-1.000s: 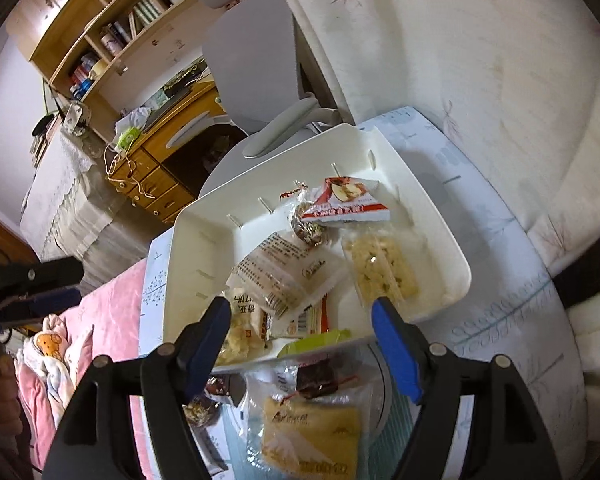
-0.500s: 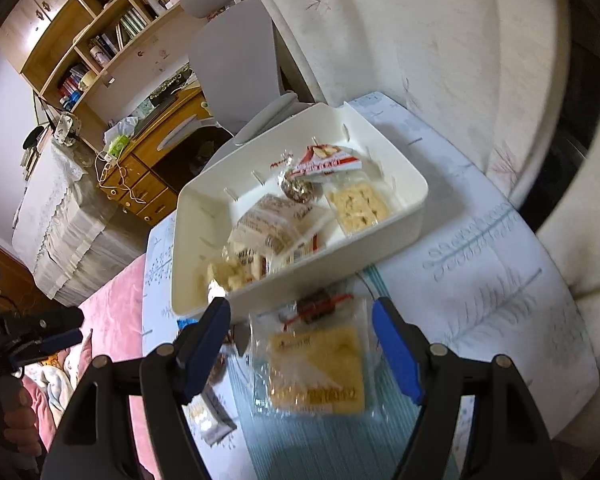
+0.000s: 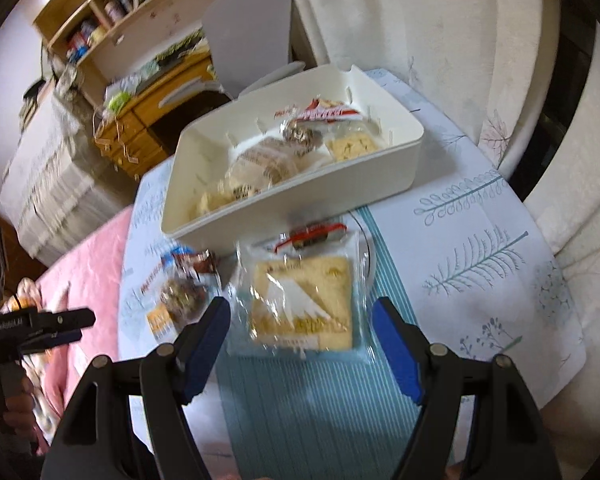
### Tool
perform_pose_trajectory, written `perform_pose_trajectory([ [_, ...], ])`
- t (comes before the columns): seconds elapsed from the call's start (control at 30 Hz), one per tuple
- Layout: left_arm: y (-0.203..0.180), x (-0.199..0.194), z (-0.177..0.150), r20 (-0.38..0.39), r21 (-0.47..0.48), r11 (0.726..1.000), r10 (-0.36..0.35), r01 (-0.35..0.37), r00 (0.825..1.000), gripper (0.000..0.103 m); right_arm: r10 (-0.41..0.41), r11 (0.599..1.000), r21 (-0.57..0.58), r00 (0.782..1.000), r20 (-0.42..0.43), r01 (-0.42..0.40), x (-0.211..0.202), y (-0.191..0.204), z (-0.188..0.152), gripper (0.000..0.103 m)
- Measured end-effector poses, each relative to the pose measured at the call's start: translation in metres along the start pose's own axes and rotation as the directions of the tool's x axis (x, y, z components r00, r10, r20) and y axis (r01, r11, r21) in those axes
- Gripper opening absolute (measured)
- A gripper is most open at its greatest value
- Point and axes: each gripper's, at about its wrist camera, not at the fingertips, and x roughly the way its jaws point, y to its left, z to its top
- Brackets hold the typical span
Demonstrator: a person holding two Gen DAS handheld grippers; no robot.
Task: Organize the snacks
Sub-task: 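Move both grippers back toward the remaining snacks beside the tray, then grasp the orange OATS bar with the left gripper while the right grasps the sponge-cake bag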
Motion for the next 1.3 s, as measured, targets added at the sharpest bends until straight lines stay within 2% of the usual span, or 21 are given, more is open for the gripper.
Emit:
perform_pose_trajectory([
  [0.2,0.003,0.033,-0.011,-0.03,-0.033,0.998,0.045,-0.046,0.999,0.089,-0.052,0.984,-0.174,0.997,-0.058,0.041,0.008,0.012,-0.009,0.076],
  [0.27,0.002,0.043,-0.014,-0.028,-0.041,0.997,0.064,-0.066,0.998,0.089,-0.069,0.964,-0.261,0.995,-0.075,0.047,0.011,0.017,-0.012,0.083],
  [0.4,-0.003,0.062,-0.017,-0.007,-0.058,0.991,0.12,-0.12,0.993,0.087,-0.092,0.915,-0.402,0.99,-0.104,0.043,0.02,0.025,-0.014,0.089],
  [0.5,-0.005,0.073,-0.019,0.013,-0.084,0.985,0.15,-0.149,0.989,0.083,-0.129,0.838,-0.543,0.985,-0.114,0.047,0.031,0.033,-0.015,0.091],
  [0.6,-0.006,0.085,-0.021,0.008,-0.14,0.98,0.147,-0.145,0.989,0.081,-0.151,0.733,-0.679,0.983,-0.107,0.039,0.043,0.038,-0.015,0.093],
  [0.7,-0.005,0.093,-0.025,0.013,-0.195,0.97,0.149,-0.144,0.989,0.078,-0.16,0.653,-0.757,0.98,-0.114,0.018,0.058,0.038,-0.011,0.095],
  [0.83,0.001,0.104,-0.031,0.023,-0.28,0.952,0.135,-0.123,0.991,0.074,-0.163,0.567,-0.823,0.976,-0.141,-0.024,0.079,0.037,-0.007,0.097],
  [1.03,0.0,0.117,-0.035,0.032,-0.348,0.927,0.157,-0.137,0.987,0.069,-0.148,0.472,-0.876,0.971,-0.186,-0.095,0.109,0.035,-0.006,0.098],
  [1.3,-0.013,0.124,-0.034,0.075,-0.369,0.913,0.217,-0.175,0.973,0.069,-0.065,0.394,-0.9,0.97,-0.233,-0.189,0.13,0.035,-0.011,0.103],
])
